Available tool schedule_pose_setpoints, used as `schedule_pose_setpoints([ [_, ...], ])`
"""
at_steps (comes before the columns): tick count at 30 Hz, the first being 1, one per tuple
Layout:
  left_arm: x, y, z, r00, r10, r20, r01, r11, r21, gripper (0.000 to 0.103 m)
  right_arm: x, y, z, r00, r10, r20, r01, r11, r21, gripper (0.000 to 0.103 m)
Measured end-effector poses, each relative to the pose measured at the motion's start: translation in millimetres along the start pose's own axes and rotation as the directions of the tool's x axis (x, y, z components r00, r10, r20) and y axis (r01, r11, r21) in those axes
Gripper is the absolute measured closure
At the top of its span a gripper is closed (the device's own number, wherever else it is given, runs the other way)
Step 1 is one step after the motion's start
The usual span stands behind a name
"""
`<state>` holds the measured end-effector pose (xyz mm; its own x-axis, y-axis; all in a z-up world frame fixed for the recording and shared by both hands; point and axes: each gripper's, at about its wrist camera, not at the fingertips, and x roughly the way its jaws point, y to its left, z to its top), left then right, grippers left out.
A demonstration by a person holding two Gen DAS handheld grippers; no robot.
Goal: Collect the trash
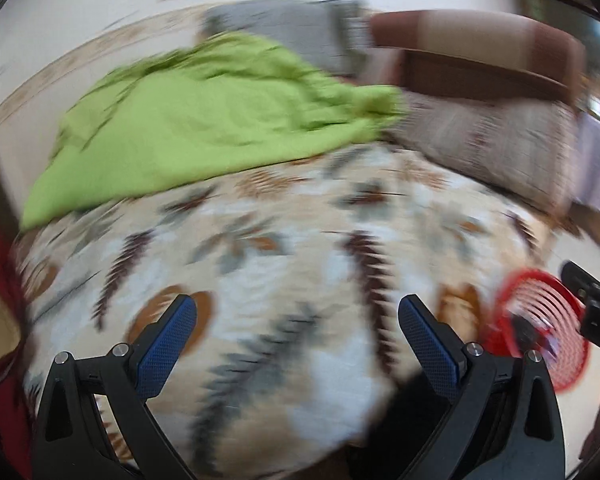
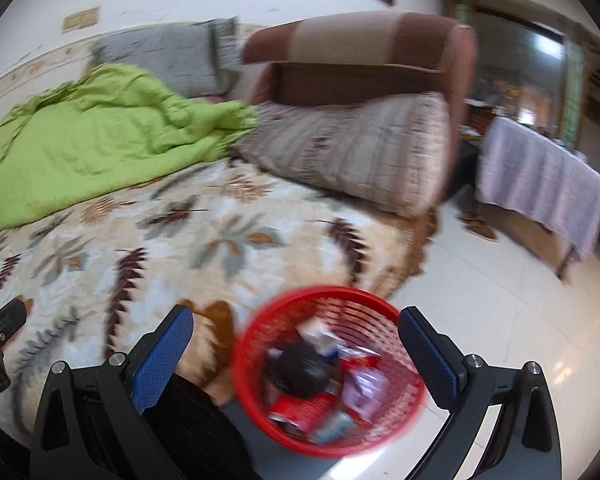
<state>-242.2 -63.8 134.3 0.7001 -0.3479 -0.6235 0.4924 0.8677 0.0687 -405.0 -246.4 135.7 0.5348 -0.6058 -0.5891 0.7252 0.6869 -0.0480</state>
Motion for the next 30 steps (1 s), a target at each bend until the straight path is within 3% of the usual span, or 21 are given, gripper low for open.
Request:
schedule_pose_setpoints([
  [3, 28, 48, 4, 0.986, 0.156, -0.059, -0.161, 0.983, -0.09, 0.003, 23, 37, 24, 0.995, 0.094, -0.043, -0.096, 0.994, -0.057, 0.0],
  [5, 55, 83, 2, 0.957, 0.249, -0.146, -0.268, 0.955, -0.131, 0.002, 37, 71, 36, 0.989, 0.137, -0.048, -0.142, 0.982, -0.128, 0.0],
  [7, 75, 110, -1, 0.937, 0.279, -0.209, -0.316, 0.933, -0.171, 0.002, 60, 113, 45, 0.977, 0.19, -0.1, -0.207, 0.957, -0.205, 0.0],
  [8, 91, 126, -3, 0.919, 0.297, -0.259, -0.349, 0.918, -0.186, 0.002, 78, 141, 49, 0.96, 0.227, -0.162, -0.262, 0.933, -0.248, 0.0],
  [11, 132, 157, -5, 0.895, 0.269, -0.356, -0.36, 0.906, -0.223, 0.003, 118, 202, 48, 0.93, 0.262, -0.258, -0.334, 0.894, -0.299, 0.0],
  [13, 156, 171, -5, 0.888, 0.261, -0.378, -0.362, 0.904, -0.226, 0.003, 152, 251, 43, 0.903, 0.275, -0.332, -0.389, 0.851, -0.353, 0.0],
  [16, 183, 184, -7, 0.891, 0.249, -0.381, -0.352, 0.907, -0.232, 0.003, 193, 302, 34, 0.891, 0.26, -0.373, -0.401, 0.836, -0.374, 0.0],
  [19, 210, 193, -12, 0.883, 0.211, -0.42, -0.333, 0.91, -0.245, 0.0, 227, 328, 28, 0.895, 0.242, -0.375, -0.373, 0.867, -0.33, 0.0],
  [22, 213, 194, -12, 0.894, 0.21, -0.396, -0.323, 0.915, -0.243, 0.0, 235, 332, 28, 0.893, 0.27, -0.36, -0.374, 0.89, -0.262, 0.0],
  [25, 212, 195, -15, 0.902, 0.212, -0.375, -0.321, 0.912, -0.255, 0.0, 232, 333, 25, 0.903, 0.267, -0.335, -0.364, 0.891, -0.272, 0.0],
  [28, 216, 198, -15, 0.903, 0.215, -0.371, -0.321, 0.912, -0.254, 0.0, 240, 329, 29, 0.888, 0.305, -0.345, -0.395, 0.89, -0.229, 0.0],
  [30, 215, 199, -15, 0.906, 0.21, -0.367, -0.316, 0.914, -0.256, 0.0, 239, 330, 29, 0.889, 0.304, -0.343, -0.393, 0.89, -0.232, 0.0],
])
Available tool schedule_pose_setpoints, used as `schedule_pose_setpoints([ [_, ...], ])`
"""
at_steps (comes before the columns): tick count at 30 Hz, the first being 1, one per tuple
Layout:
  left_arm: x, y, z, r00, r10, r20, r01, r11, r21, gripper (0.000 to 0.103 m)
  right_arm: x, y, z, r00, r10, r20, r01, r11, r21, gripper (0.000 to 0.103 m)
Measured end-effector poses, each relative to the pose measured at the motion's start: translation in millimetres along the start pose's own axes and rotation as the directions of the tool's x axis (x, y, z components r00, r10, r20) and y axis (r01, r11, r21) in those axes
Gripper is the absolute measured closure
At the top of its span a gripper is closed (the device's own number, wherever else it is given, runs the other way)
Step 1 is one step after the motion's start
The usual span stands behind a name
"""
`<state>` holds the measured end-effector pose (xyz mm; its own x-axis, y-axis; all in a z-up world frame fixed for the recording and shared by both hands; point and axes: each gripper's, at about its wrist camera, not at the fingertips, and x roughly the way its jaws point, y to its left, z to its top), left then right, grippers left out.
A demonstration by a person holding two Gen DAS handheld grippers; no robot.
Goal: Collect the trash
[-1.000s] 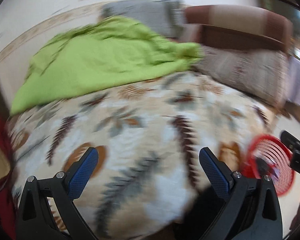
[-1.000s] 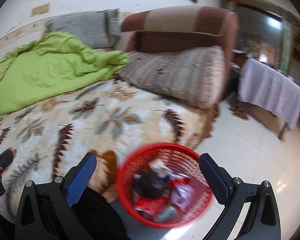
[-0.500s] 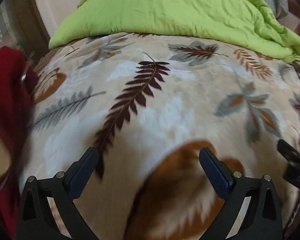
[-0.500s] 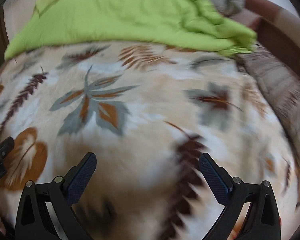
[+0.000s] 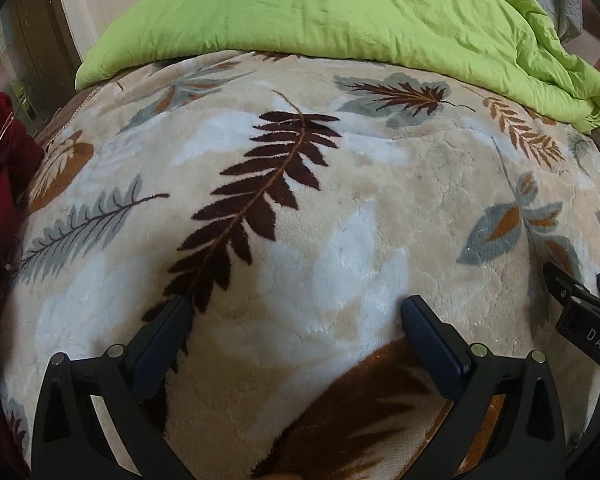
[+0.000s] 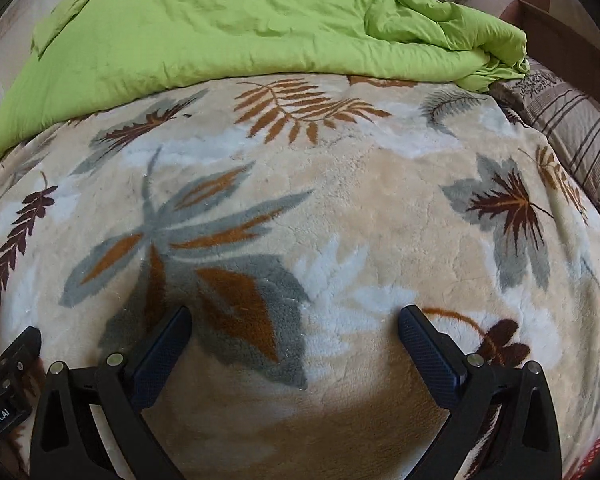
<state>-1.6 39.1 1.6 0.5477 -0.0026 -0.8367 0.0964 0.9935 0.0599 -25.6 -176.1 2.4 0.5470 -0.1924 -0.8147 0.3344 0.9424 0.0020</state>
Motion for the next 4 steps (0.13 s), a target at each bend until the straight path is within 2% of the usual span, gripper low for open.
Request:
schedule_pose_setpoints([
  [4, 3.9, 2.7, 3.4, 1.0, -0.015, -0.001, 0.015, 1.0, 0.001, 0.0, 0.5, -0.2, 0.2, 1.0, 0.0, 0.001, 0.0, 1.0, 0.0, 0.0],
])
